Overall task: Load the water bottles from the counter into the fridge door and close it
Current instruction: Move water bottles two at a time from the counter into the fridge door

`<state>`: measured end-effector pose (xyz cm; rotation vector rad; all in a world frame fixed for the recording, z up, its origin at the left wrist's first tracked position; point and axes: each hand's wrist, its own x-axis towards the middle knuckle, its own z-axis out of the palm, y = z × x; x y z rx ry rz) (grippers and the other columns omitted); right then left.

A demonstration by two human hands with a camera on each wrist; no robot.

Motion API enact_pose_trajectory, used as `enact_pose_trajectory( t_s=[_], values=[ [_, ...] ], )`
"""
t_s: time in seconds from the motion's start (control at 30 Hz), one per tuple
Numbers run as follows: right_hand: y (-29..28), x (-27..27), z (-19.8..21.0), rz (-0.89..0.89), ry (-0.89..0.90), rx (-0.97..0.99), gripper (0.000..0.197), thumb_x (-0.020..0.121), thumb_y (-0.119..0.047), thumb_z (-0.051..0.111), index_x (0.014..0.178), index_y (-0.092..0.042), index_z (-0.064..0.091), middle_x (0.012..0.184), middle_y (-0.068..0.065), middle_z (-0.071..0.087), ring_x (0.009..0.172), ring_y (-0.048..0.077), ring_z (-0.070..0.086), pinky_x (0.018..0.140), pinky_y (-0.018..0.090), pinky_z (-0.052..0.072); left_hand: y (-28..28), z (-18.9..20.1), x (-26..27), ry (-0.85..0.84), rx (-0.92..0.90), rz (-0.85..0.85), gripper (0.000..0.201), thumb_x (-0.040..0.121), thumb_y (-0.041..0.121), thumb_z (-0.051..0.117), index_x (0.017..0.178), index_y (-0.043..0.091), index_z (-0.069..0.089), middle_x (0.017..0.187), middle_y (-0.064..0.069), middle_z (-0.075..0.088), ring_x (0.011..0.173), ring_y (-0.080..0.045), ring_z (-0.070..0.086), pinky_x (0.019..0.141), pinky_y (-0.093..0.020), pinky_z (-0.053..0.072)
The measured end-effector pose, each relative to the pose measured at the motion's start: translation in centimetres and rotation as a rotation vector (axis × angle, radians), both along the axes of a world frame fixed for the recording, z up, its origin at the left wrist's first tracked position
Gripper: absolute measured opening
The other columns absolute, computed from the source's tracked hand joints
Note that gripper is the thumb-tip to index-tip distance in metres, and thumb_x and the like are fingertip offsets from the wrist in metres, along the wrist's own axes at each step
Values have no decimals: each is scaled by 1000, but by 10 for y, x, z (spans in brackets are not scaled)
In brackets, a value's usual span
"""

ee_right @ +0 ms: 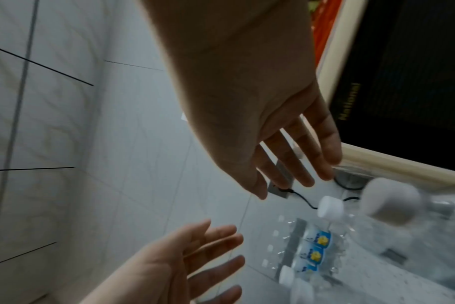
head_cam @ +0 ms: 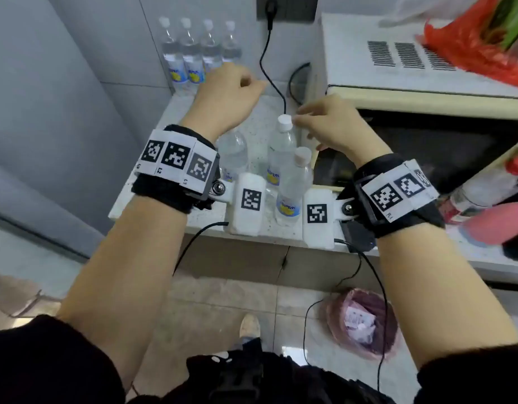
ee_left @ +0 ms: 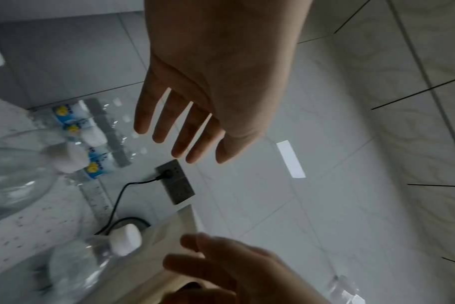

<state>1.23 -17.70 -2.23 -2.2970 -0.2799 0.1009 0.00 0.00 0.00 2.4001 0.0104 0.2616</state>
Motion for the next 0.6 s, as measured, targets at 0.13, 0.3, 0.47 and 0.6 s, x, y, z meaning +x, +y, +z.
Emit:
enact_pose_trajectory(
  t_s=[0.13,0.3,0.47,0.6],
  values=[
    [2,10,-30,-119,98,10,32,86,-27,60,102,-1,67,91,17,67,73,18,55,55,23,39,20,-36,25,96,-49,31,22,86,28,56,98,14,68,106,-6,68,100,-22,60,95,-36,47],
    [0,16,-48,-225,149,70,40,77,-37,73,110,-14,67,99,2,65,89,9,58,77,23,45,34,-64,48,121,4,88,42,86,28,62,125,13,54,133,-9,55,121,-26,50,103,-36,41],
    [0,20,-64,-196,221,69,41,64,-36,84,97,-16,70,82,-2,59,64,-1,53,61,13,41,40,-87,56,132,3,116,43,78,20,74,118,12,60,122,-10,62,113,-25,56,94,-33,46],
    [2,23,-72,-189,249,64,24,63,-28,84,77,-16,69,63,-8,51,51,-1,45,46,7,35,40,-100,60,98,7,178,36,71,20,79,104,13,67,108,-9,68,102,-25,61,82,-30,48]
  ],
)
